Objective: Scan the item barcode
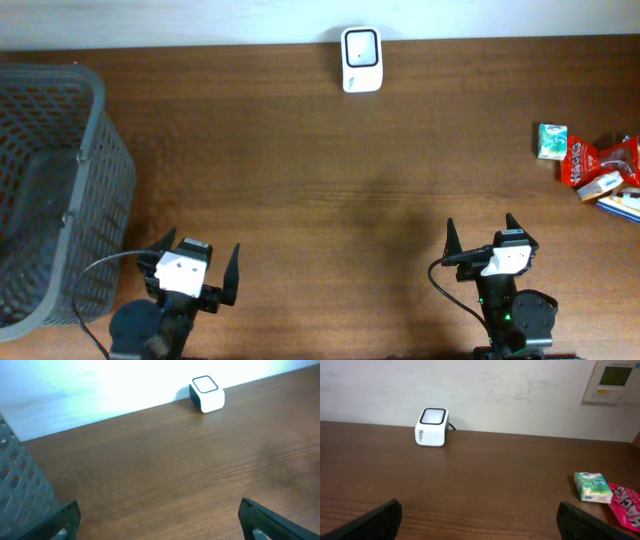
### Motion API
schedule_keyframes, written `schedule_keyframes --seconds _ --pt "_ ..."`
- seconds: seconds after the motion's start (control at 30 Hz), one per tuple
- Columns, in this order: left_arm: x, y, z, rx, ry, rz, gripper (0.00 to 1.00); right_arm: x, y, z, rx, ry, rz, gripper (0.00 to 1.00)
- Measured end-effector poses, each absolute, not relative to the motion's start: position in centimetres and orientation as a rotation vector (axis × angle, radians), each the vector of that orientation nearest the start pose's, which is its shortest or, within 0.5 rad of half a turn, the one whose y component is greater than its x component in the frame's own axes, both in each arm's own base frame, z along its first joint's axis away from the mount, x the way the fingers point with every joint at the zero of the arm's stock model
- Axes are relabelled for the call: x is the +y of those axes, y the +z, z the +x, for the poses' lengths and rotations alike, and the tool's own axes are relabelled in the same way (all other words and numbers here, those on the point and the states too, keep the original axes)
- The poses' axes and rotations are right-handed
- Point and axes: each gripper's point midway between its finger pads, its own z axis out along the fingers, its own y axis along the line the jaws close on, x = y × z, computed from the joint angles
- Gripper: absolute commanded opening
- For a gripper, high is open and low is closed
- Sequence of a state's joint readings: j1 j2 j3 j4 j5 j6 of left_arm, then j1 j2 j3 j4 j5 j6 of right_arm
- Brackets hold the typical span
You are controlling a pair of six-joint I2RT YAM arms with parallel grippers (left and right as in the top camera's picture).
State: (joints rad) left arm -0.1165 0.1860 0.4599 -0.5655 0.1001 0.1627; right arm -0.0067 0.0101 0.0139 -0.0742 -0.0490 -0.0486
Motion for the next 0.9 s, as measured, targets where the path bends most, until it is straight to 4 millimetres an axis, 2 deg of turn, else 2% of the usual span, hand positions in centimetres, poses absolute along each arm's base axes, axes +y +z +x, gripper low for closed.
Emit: schedule_keyframes --seconds 0.1,0.13,0.23,0.3,0.43,0.53,0.83,0.9 --pt "-3.2 19.0 21.1 1.809 -0.064 0.278 0.99 0.7 16.0 24.6 1.640 -0.002 -0.073 0.99" --pt "-3.1 18.8 21.5 1.779 -0.063 0.276 0.99 0.7 16.0 24.6 1.640 -0.002 -0.073 0.99" --pt "-2.7 20.0 23.2 1.607 -0.055 0.236 0.99 0.7 16.0 24.6 1.640 -0.002 -0.073 0.99" --pt "-2.0 18.6 24.2 1.571 -0.065 0.169 0.99 0.7 16.0 24.6 1.640 -0.002 -0.073 0.99" --pt "0.3 16.1 24.6 1.639 -0.032 -0.009 0.99 0.7 16.0 24.6 1.640 -0.002 -0.072 0.99" --pt "1.1 16.0 24.5 1.645 0.002 -0.054 0.99 0.7 16.0 24.6 1.640 -0.003 -0.073 0.99" --pt "0.9 15.9 24.6 1.646 0.018 -0.025 0.99 0.7 15.9 24.6 1.641 -0.002 -0.073 0.99" --pt "0.2 15.9 24.6 1.650 0.000 -0.004 0.99 0.7 16.0 24.6 1.640 -0.002 -0.073 0.99"
